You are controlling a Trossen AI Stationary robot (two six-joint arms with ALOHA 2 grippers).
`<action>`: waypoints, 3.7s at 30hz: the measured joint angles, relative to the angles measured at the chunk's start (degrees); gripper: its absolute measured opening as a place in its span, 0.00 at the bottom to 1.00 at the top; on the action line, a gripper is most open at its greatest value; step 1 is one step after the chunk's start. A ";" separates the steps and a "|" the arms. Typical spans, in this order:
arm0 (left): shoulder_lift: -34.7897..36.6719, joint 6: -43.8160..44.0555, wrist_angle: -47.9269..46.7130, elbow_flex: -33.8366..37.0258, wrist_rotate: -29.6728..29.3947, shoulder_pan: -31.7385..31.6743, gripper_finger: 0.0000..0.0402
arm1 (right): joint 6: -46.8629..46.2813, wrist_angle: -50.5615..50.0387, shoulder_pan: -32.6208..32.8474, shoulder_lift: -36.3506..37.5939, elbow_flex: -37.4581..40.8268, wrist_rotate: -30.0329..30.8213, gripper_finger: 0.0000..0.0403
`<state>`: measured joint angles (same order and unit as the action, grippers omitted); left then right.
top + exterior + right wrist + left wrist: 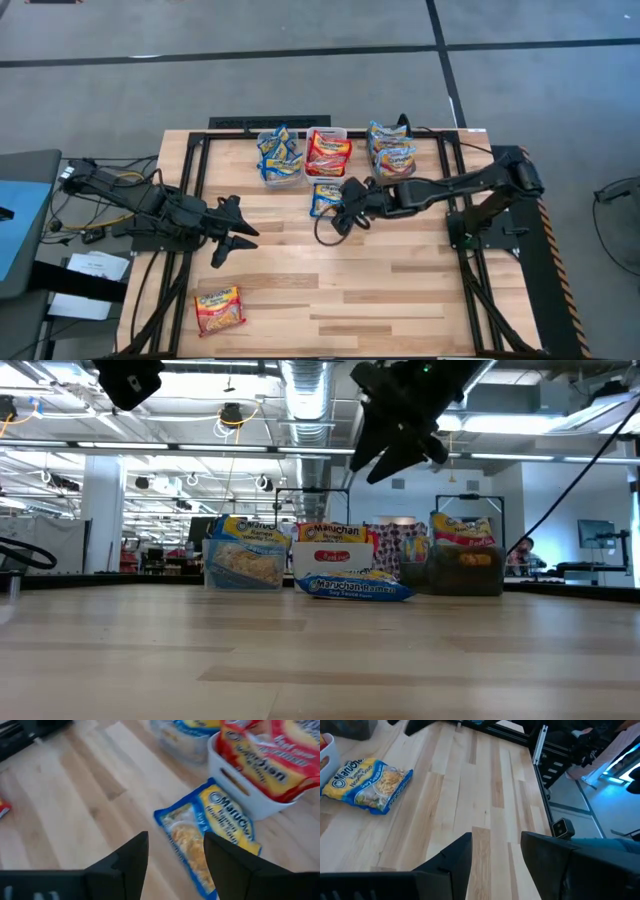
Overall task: Sort Maruchan noodles
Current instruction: Put the blue noodle pack into the transparent bin
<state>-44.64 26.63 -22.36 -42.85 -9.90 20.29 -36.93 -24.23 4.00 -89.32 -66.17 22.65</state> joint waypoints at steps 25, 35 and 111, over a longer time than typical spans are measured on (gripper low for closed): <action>0.01 1.17 0.41 0.00 -6.23 -0.02 0.39 | -0.04 -1.09 -9.09 0.00 -0.02 -8.76 0.53; 0.00 1.68 0.41 0.00 -6.22 -0.02 0.39 | 7.45 -0.51 -9.73 -0.02 -0.02 -7.86 0.53; 0.02 13.75 -3.61 0.00 -6.56 -11.48 0.47 | 21.29 -4.57 7.43 -22.74 -25.24 -0.55 0.01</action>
<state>-44.62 40.38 -25.98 -42.85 -16.47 8.81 -15.63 -28.80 11.43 -112.06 -91.41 22.10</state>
